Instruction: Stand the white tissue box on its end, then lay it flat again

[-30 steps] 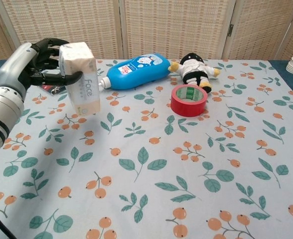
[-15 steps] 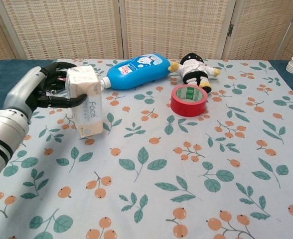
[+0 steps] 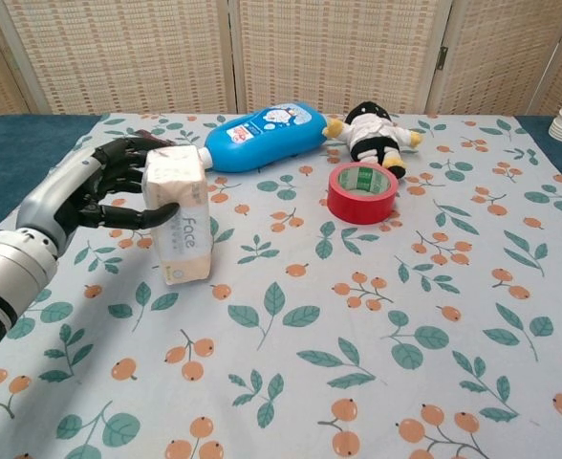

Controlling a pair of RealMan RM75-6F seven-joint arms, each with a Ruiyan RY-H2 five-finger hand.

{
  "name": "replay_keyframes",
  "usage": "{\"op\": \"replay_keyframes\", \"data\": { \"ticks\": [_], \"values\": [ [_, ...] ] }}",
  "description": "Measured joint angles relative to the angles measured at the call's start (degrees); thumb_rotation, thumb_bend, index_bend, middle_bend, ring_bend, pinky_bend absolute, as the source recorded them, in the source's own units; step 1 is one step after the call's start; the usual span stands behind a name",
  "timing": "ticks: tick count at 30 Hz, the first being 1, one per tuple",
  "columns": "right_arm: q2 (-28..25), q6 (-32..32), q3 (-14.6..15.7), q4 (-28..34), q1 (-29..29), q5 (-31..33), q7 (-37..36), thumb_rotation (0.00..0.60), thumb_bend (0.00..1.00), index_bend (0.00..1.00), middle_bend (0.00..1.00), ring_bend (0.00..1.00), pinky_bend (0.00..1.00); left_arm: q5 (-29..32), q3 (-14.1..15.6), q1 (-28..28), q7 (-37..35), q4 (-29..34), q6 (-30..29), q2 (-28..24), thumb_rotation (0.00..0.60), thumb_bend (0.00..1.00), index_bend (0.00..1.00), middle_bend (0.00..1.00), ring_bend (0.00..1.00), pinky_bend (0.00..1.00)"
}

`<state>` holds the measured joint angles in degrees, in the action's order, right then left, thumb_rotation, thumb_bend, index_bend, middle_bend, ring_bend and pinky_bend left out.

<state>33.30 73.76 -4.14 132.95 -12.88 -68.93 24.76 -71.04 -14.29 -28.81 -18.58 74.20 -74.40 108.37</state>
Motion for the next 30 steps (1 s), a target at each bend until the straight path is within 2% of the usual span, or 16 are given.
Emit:
{"op": "replay_keyframes", "data": {
  "ticks": [3, 11, 16, 19, 30],
  "values": [
    [0.1, 0.0, 0.1, 0.0, -0.1, 0.0, 0.1, 0.600, 0.05, 0.21, 0.18, 0.00, 0.02, 0.2, -0.3, 0.4, -0.9, -0.6, 0.7, -0.1, 0.600, 0.34, 0.38, 0.44, 0.21, 0.21],
    [0.3, -0.1, 0.1, -0.2, -0.3, -0.2, 0.0, 0.600, 0.05, 0.21, 0.18, 0.00, 0.02, -2.1, 0.2, 1.3, -2.0, -0.1, 0.2, -0.6, 0.600, 0.25, 0.27, 0.37, 0.16, 0.22],
    [0.0, -0.2, 0.3, 0.0, -0.1, -0.6, -0.5, 0.600, 0.05, 0.21, 0.18, 0.00, 0.02, -2.8, 1.0, 1.7, -1.9, -0.3, 0.6, -1.0, 0.600, 0.20, 0.06, 0.28, 0.10, 0.22],
    [-0.1, -0.2, 0.3, 0.1, -0.1, -0.5, -0.6, 0.600, 0.05, 0.21, 0.18, 0.00, 0.02, -3.0, 1.3, 1.9, -2.0, -0.5, 0.8, -1.1, 0.600, 0.19, 0.01, 0.24, 0.07, 0.22],
    [-0.3, -0.3, 0.3, 0.1, -0.2, -0.5, -1.0, 0.600, 0.05, 0.21, 0.18, 0.00, 0.02, -5.1, 2.2, 2.4, -4.3, 0.5, 2.0, -3.3, 0.600, 0.14, 0.00, 0.07, 0.00, 0.21]
  ]
}}
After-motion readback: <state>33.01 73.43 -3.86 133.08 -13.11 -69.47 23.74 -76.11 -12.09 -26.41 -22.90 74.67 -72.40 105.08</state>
